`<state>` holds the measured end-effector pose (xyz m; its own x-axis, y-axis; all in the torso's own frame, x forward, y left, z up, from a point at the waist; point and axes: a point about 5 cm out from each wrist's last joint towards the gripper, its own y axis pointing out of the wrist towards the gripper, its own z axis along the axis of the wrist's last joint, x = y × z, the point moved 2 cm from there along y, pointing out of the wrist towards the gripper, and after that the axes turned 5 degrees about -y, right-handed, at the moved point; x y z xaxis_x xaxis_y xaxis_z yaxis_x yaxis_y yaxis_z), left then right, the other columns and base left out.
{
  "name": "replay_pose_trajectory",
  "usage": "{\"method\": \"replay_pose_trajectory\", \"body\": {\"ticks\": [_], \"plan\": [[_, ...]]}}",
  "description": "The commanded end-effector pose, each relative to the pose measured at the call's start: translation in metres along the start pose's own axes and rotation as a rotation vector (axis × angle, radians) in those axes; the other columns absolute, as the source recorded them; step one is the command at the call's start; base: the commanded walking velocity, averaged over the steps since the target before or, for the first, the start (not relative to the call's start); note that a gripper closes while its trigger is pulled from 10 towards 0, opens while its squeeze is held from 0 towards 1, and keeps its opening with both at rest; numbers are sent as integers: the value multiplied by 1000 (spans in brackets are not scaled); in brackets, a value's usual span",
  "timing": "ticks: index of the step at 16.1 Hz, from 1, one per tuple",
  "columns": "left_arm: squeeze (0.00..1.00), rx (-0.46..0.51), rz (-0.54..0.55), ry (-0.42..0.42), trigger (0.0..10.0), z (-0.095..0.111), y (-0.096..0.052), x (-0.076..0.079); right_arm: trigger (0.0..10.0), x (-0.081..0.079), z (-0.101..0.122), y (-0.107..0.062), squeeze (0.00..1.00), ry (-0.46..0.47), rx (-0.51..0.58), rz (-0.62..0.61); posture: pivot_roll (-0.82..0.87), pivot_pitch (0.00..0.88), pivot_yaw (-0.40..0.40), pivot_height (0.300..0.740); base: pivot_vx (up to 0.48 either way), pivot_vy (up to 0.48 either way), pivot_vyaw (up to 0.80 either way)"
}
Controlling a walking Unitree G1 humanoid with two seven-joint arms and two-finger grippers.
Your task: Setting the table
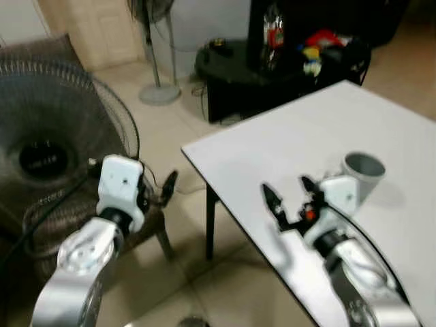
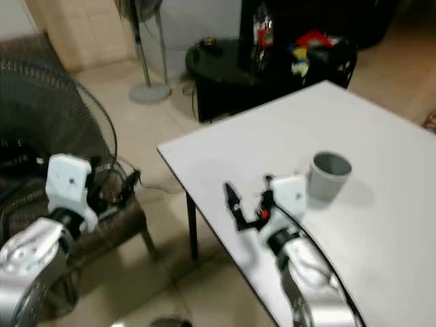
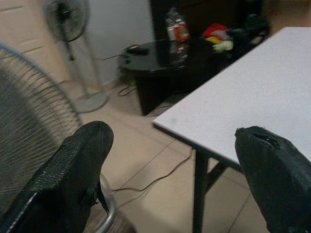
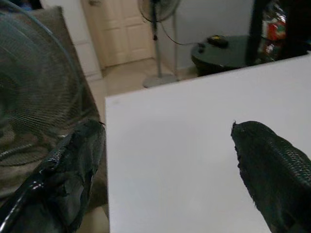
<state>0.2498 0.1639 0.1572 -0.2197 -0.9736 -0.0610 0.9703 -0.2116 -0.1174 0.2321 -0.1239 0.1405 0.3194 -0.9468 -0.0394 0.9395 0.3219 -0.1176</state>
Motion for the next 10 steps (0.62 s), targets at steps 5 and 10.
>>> {"method": "replay_pose_trajectory", "body": {"ticks": [5,10], "plan": [[388,2,1,-28,10000,5,-3,-2,10000,6,0,-4,1000,8,4,-12,94,0,39,740,0,0,800],[1000,8,58,-27,10000,3,-3,-9,10000,9,-2,3,1000,-21,-2,-14,117,0,21,740,0,0,794]]}}
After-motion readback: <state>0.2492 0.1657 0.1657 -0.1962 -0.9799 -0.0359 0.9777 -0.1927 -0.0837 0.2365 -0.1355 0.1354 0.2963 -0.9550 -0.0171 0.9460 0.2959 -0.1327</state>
